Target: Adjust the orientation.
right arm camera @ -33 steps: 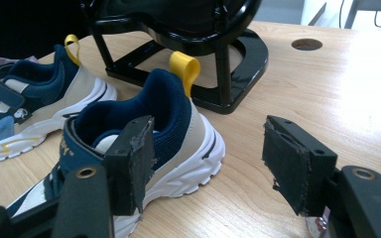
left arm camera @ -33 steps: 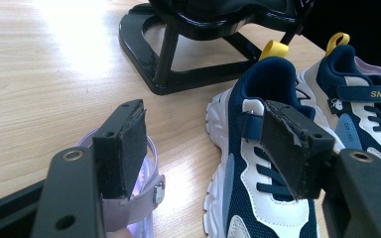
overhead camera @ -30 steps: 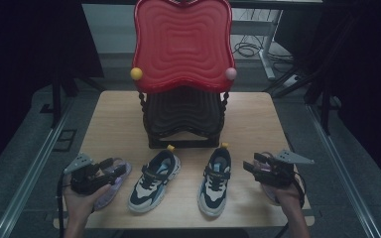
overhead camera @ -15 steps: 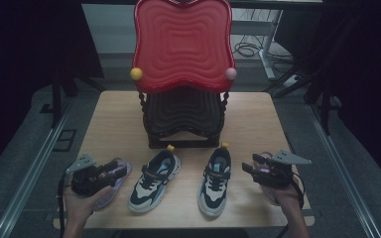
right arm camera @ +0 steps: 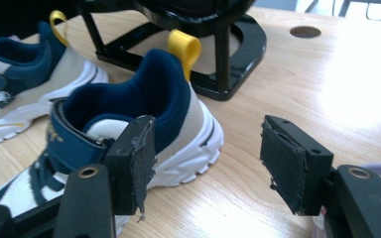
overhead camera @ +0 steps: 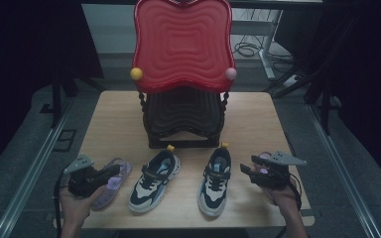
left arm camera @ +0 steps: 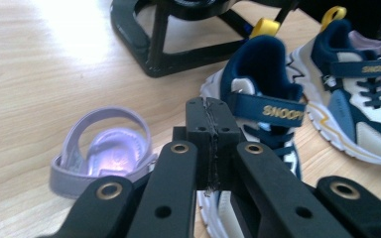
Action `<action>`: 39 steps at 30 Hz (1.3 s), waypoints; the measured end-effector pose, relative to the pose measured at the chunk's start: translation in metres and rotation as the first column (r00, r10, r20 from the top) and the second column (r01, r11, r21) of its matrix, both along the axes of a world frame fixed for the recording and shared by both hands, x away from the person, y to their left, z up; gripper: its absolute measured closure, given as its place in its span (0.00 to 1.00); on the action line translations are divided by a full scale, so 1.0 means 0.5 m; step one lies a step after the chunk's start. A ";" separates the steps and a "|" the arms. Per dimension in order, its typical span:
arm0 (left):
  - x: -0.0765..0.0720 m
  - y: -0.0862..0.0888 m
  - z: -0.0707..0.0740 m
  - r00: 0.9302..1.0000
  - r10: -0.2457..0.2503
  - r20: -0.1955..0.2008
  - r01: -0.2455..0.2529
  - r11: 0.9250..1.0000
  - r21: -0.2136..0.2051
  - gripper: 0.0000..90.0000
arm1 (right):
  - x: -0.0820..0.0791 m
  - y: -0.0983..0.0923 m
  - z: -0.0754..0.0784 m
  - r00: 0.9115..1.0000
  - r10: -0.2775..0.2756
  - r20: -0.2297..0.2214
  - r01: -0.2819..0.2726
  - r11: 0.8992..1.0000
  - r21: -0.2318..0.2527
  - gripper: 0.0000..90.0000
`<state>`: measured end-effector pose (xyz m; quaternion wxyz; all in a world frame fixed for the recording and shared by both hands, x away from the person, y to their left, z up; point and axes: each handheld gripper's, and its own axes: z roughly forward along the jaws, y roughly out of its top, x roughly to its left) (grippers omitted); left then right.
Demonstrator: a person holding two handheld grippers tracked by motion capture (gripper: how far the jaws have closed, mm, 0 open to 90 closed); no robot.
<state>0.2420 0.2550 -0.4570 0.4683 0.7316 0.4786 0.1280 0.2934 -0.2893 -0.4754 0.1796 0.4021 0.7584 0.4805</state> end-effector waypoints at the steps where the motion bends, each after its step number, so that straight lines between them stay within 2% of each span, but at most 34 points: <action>1: 0.003 0.003 -0.003 1.000 0.008 -0.013 -0.008 1.000 0.011 1.00 | 0.000 0.000 -0.001 1.000 -0.005 -0.005 0.005 1.000 -0.004 0.43; 5: 0.000 0.009 -0.002 0.999 0.014 -0.032 -0.013 1.000 0.022 1.00 | -0.001 -0.002 0.002 1.000 -0.011 -0.004 0.011 1.000 -0.005 0.43; 7: -0.011 0.013 -0.007 0.999 0.000 -0.045 0.001 1.000 0.026 1.00 | -0.003 -0.003 0.005 1.000 -0.013 0.001 0.013 1.000 -0.005 0.43; 10: -0.034 0.030 -0.029 0.997 0.021 -0.078 -0.018 0.999 0.041 1.00 | -0.005 -0.007 0.007 1.000 -0.018 0.005 0.018 1.000 -0.002 0.43; 13: -0.048 0.050 -0.059 0.992 0.052 -0.118 -0.047 0.998 0.046 1.00 | -0.003 -0.006 0.004 1.000 -0.027 -0.003 0.027 1.000 -0.004 0.43; 14: -0.048 0.050 -0.059 0.992 0.052 -0.118 -0.047 0.998 0.046 1.00 | -0.003 -0.006 0.004 1.000 -0.027 -0.003 0.027 1.000 -0.004 0.43; 17: -0.061 0.066 -0.082 0.986 0.073 -0.147 -0.067 0.997 0.042 1.00 | 0.000 0.000 -0.002 1.000 -0.025 -0.014 0.025 1.000 -0.011 0.43; 24: -0.079 0.066 -0.088 0.986 0.064 -0.155 -0.057 0.997 0.048 1.00 | 0.000 0.004 -0.007 1.000 -0.025 -0.018 0.024 0.999 -0.025 0.43; 28: -0.088 0.055 -0.096 0.985 0.044 -0.166 -0.039 0.999 0.030 1.00 | 0.000 -0.001 -0.006 0.999 -0.032 -0.020 0.032 0.999 -0.022 0.42; 34: -0.096 0.045 -0.109 0.981 0.038 -0.191 -0.029 0.998 0.048 1.00 | -0.006 -0.012 0.000 0.999 -0.050 -0.015 0.050 0.999 -0.011 0.42; 39: -0.119 0.047 -0.112 0.979 0.048 -0.198 -0.036 0.997 0.066 1.00 | -0.009 -0.025 0.005 0.997 -0.075 -0.016 0.075 0.997 -0.011 0.42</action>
